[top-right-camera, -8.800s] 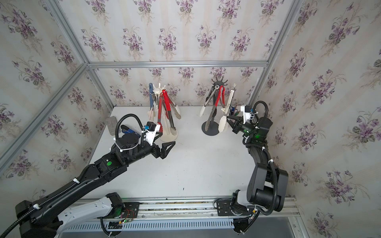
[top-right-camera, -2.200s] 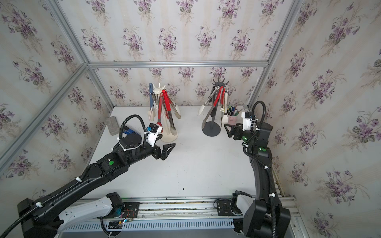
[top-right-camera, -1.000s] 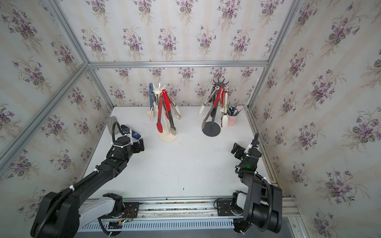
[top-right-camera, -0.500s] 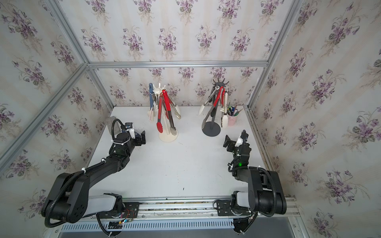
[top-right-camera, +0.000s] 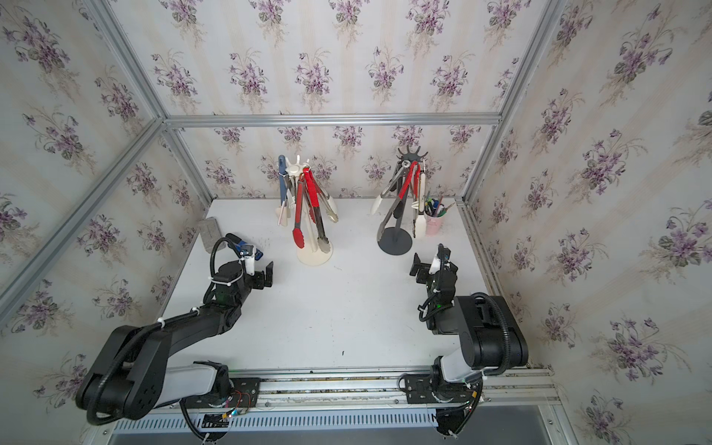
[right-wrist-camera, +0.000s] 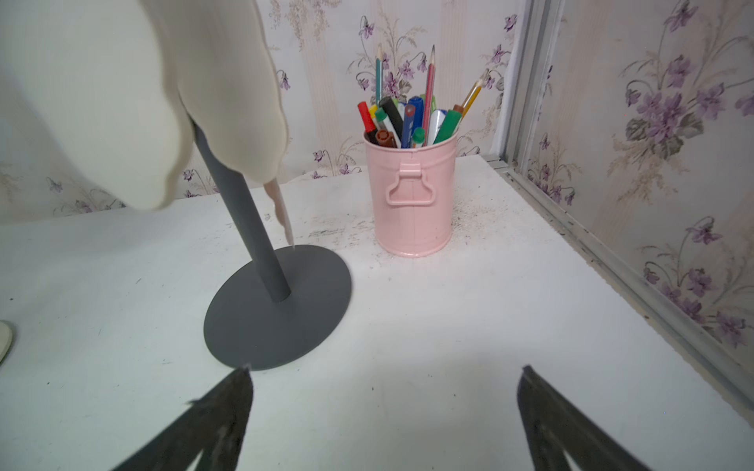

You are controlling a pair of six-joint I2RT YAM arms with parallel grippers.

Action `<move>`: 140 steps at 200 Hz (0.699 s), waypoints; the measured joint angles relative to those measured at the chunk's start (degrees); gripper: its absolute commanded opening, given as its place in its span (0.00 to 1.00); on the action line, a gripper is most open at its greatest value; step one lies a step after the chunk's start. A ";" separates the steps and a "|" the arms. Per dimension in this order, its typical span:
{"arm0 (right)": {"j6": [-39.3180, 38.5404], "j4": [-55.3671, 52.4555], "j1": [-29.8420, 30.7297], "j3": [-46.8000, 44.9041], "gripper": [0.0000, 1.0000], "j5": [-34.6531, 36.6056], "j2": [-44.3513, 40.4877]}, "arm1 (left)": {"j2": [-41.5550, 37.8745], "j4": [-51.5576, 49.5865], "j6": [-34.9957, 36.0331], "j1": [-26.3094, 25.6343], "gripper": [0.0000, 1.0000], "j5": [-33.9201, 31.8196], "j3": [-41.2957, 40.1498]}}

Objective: Hang food tongs on kitchen utensil racks
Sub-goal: Reset both arms

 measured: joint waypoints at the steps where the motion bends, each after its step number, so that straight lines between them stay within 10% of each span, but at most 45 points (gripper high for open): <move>1: -0.02 0.00 0.00 0.02 1.00 0.00 0.00 | 0.35 0.24 0.00 0.02 0.99 -0.04 0.09; 140: -1.03 1.64 1.53 -0.26 1.00 4.22 0.48 | 7.34 3.10 -1.99 2.78 0.99 2.23 2.62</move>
